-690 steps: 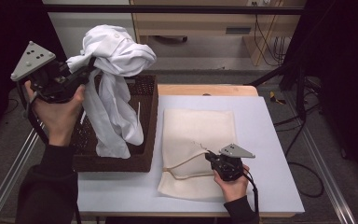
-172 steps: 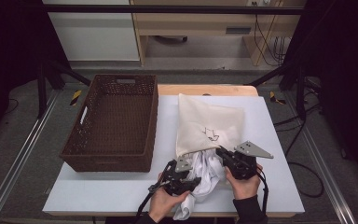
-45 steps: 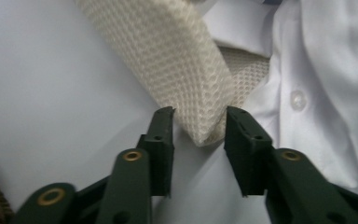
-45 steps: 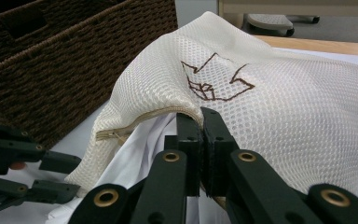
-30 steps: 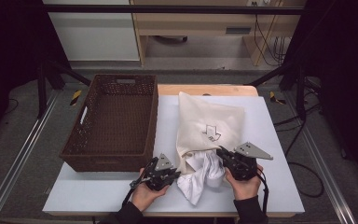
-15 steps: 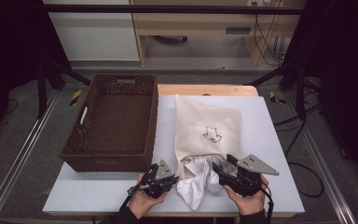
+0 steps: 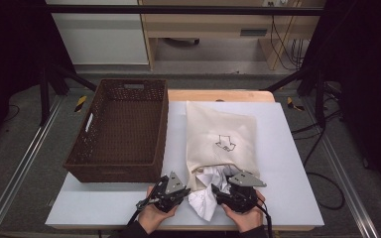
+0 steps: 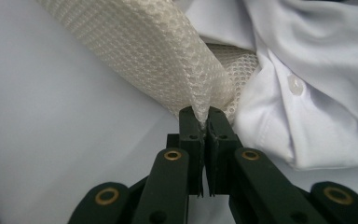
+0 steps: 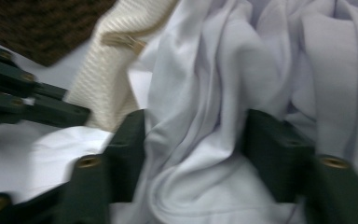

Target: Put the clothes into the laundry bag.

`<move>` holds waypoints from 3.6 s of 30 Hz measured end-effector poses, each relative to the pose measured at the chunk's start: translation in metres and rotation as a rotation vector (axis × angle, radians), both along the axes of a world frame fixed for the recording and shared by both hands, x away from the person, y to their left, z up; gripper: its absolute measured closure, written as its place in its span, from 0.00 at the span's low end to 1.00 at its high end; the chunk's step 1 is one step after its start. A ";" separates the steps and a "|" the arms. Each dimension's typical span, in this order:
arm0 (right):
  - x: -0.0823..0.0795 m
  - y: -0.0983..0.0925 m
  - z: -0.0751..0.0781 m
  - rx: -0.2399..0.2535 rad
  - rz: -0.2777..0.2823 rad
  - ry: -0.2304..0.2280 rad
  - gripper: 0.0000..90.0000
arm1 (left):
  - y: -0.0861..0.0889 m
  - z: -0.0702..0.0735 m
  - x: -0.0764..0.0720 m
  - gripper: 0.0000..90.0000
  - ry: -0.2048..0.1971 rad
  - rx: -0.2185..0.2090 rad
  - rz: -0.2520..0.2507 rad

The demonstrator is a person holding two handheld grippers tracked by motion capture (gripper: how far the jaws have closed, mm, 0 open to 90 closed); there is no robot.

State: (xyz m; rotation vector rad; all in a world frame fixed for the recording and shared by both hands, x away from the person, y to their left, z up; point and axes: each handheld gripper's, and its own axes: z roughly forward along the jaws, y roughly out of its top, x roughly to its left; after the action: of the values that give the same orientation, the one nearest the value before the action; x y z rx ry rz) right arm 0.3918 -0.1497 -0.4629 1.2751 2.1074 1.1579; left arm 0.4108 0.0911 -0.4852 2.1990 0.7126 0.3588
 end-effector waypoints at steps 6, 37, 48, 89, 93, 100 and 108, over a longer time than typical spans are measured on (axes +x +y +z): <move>0.013 0.000 -0.002 -0.046 -0.047 0.017 0.86 | 0.000 0.000 0.000 0.96 0.001 0.002 -0.002; -0.006 -0.017 0.012 -0.025 -0.049 -0.022 0.29 | 0.002 0.020 -0.007 0.59 0.009 -0.096 0.021; 0.012 0.000 -0.015 -0.047 -0.082 0.070 0.55 | -0.005 0.006 0.003 0.95 0.035 -0.038 0.042; -0.018 -0.057 0.010 -0.068 -0.149 -0.036 0.64 | -0.021 0.016 -0.004 0.71 0.018 0.016 0.010; -0.016 -0.066 -0.004 -0.070 -0.163 0.006 0.58 | -0.018 0.006 0.002 0.68 0.026 0.015 0.032; -0.008 -0.054 -0.020 -0.141 -0.143 0.060 0.60 | -0.016 0.006 0.005 0.80 0.045 0.010 0.037; -0.010 -0.065 -0.014 -0.107 -0.174 0.074 0.95 | -0.009 0.022 0.003 0.97 0.063 -0.031 0.018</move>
State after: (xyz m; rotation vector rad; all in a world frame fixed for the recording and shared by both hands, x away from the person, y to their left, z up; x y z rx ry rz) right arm 0.3819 -0.2149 -0.4766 1.4381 2.0336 0.9265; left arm 0.4141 0.0824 -0.4631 2.1843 0.7674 0.2864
